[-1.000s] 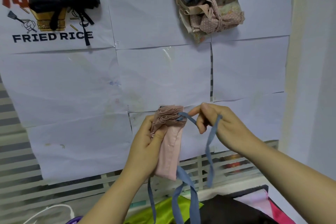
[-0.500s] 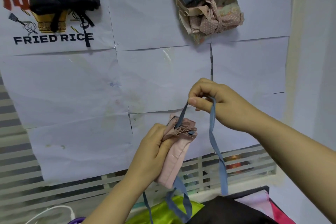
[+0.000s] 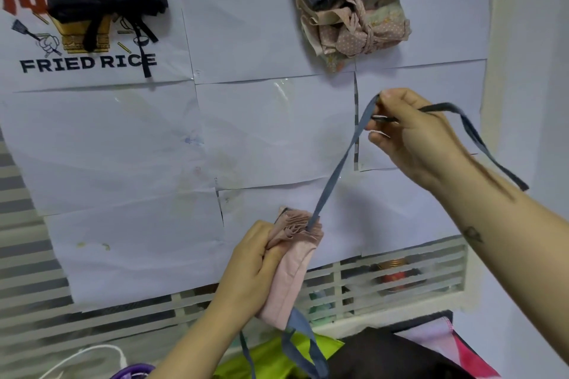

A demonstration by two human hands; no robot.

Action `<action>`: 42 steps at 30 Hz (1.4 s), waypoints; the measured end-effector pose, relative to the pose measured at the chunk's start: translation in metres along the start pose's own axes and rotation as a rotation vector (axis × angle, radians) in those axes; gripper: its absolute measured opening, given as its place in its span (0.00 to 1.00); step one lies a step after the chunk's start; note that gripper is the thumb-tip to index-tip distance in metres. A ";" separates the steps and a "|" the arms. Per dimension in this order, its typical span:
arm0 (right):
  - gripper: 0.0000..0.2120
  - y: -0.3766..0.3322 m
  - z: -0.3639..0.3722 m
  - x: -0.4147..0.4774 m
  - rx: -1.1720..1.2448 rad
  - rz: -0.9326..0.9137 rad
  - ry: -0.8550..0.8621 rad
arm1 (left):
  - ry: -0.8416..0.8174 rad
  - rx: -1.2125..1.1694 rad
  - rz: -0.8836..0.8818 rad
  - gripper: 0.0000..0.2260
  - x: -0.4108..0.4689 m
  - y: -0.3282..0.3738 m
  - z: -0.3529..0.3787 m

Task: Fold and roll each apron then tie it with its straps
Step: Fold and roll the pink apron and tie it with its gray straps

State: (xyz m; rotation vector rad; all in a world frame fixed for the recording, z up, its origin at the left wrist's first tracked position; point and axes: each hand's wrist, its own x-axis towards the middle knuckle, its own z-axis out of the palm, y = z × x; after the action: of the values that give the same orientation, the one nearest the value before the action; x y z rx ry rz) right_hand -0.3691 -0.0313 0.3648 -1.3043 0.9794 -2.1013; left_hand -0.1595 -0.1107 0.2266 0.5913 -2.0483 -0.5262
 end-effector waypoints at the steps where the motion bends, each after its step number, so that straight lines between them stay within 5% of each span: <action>1: 0.09 0.005 -0.005 0.002 0.003 0.059 0.069 | 0.008 0.001 -0.010 0.07 0.002 0.001 -0.002; 4: 0.09 0.034 -0.024 0.005 -0.079 0.272 0.118 | 0.051 -0.016 -0.046 0.07 0.005 0.002 -0.008; 7: 0.07 0.070 -0.041 -0.012 -0.422 0.578 -0.130 | 0.086 -0.043 -0.068 0.12 0.008 0.007 -0.013; 13: 0.36 0.093 -0.054 -0.035 -1.008 0.931 -0.717 | 0.071 -0.082 -0.140 0.11 0.012 0.004 -0.017; 15: 0.40 0.090 -0.057 -0.033 -1.272 0.895 -0.797 | 0.078 -0.088 -0.158 0.11 0.013 0.002 -0.019; 18: 0.28 0.083 -0.056 -0.028 -1.785 0.441 -0.670 | 0.091 -0.108 -0.181 0.12 0.015 0.001 -0.021; 21: 0.17 0.067 -0.034 -0.027 -1.403 0.000 -0.472 | 0.095 -0.118 -0.179 0.12 0.017 0.003 -0.019; 24: 0.15 0.051 0.009 -0.046 -0.847 -0.014 -0.514 | 0.106 -0.109 -0.159 0.10 0.019 0.007 -0.014; 27: 0.18 0.062 0.030 -0.059 -0.854 -0.099 -0.385 | 0.129 -0.110 -0.142 0.09 0.020 0.012 -0.011; 31: 0.10 0.071 0.034 -0.059 -0.794 -0.217 -0.283 | 0.135 -0.055 -0.114 0.08 0.017 0.017 -0.010; 38: 0.04 0.032 0.017 -0.034 -0.724 0.000 -0.609 | 0.046 0.030 0.007 0.05 0.014 0.015 -0.021; 42: 0.05 0.042 0.019 -0.036 -0.329 0.191 -0.494 | 0.104 -0.064 0.006 0.05 0.015 0.024 -0.018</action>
State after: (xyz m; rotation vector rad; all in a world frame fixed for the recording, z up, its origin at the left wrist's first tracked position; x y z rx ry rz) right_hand -0.3353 -0.0384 0.3171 -1.7042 1.1926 -1.4117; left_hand -0.1562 -0.1032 0.2590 0.5630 -1.9274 -0.5445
